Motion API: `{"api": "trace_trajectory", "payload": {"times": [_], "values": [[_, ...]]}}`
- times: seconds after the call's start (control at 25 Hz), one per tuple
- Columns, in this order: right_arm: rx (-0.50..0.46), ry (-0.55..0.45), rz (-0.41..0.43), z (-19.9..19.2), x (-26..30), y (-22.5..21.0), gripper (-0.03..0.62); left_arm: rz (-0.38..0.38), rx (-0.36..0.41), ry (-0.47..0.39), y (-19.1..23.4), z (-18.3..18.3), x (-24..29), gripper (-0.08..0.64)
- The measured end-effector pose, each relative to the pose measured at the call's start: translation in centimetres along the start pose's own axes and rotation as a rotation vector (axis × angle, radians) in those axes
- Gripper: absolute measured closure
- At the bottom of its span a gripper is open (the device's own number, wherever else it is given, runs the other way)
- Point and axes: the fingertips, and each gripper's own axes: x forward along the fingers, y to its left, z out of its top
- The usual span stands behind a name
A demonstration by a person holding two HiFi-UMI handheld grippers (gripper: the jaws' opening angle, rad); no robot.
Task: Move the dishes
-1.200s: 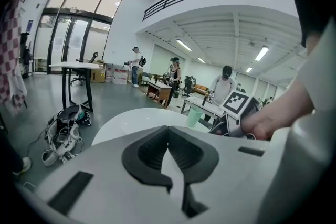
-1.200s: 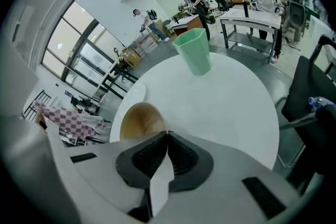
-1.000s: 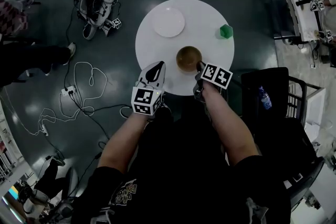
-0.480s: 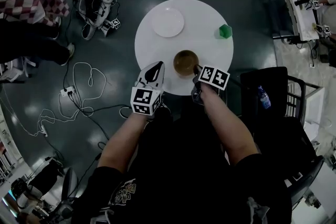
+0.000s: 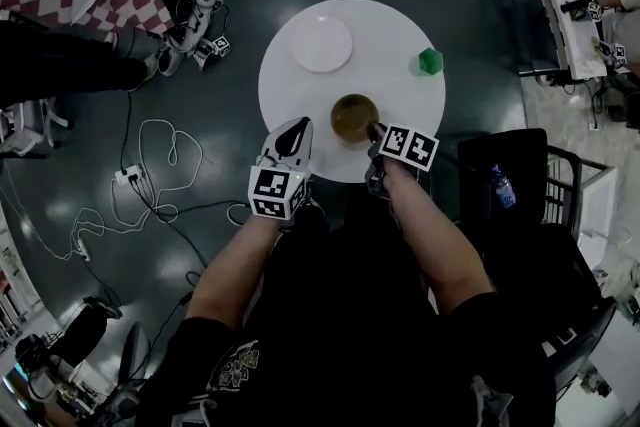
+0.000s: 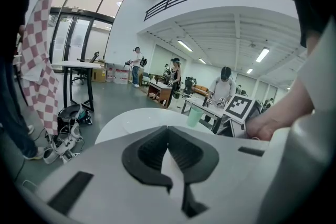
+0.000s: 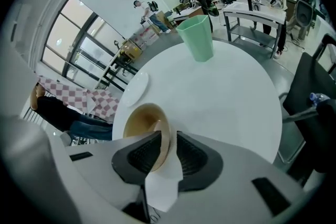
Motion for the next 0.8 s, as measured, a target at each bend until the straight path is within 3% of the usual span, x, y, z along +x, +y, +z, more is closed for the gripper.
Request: {"api": "trace_trajectory", "payload": {"times": [0.08, 0.28, 0.44, 0.56, 0.8], "values": [[0.011, -0.009, 0.007, 0.1, -0.2, 0.1, 0.482, 0.001, -0.002, -0.004, 0.0, 0.0, -0.2, 0.554], [0.0, -0.083, 0.009, 1.0, -2.4, 0.4, 0.472, 0.003, -0.02, -0.013, 0.2, 0.1, -0.9, 0.554], [-0.084, -0.185, 0.029, 2.3, -5.4, 1.8, 0.479, 0.001, -0.033, -0.027, 0.5, 0.9, -2.2, 0.554], [-0.185, -0.261, 0.094, 3.1, -7.6, 4.1, 0.559, 0.0, -0.029, -0.022, 0.5, 1.5, -3.3, 0.554], [-0.306, -0.375, 0.241, 3.5, -12.1, 10.1, 0.571, -0.038, -0.032, -0.039, 0.2, 4.3, -6.1, 0.554]]}}
